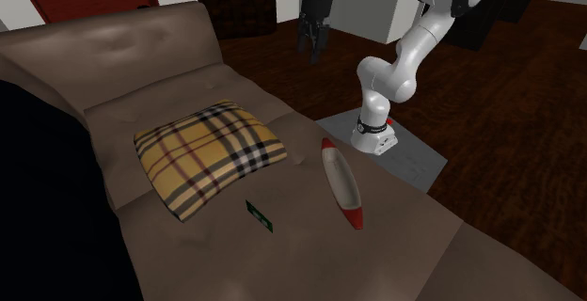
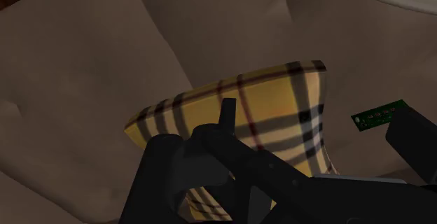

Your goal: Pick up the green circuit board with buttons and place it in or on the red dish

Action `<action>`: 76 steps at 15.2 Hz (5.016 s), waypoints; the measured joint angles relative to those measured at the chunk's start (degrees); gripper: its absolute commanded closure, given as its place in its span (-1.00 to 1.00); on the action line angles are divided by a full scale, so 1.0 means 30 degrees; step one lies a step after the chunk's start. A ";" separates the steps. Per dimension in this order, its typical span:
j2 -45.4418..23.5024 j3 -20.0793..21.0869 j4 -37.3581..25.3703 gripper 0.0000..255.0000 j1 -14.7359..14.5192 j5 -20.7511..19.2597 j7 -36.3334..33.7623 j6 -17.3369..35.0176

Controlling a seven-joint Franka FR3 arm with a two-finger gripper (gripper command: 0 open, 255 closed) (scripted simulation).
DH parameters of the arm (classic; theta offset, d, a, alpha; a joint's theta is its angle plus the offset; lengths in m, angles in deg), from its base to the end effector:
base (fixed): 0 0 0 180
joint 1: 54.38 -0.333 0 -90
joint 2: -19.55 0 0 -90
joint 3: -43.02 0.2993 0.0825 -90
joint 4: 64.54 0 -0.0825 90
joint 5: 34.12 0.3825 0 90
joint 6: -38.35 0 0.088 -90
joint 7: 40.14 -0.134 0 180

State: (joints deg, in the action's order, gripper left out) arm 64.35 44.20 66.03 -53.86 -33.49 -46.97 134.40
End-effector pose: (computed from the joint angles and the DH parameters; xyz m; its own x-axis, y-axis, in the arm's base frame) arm 0.3335 0.0071 0.5978 0.9777 -0.1121 0.1775 -0.1107 -0.9937 -0.0177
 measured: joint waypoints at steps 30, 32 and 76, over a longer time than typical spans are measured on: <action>-1.7059 0.9445 -0.5363 -1.00 0.2195 -0.1437 -2.4252 0.8710; -1.8731 0.9305 -0.6776 -1.00 0.1869 -0.2159 -2.5878 0.8643; -2.1545 0.8813 -1.0375 1.00 0.0891 -0.3045 -2.8780 0.7400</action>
State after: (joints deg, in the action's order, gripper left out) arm -0.28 70.64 34.91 -51.19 -42.62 -133.31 156.60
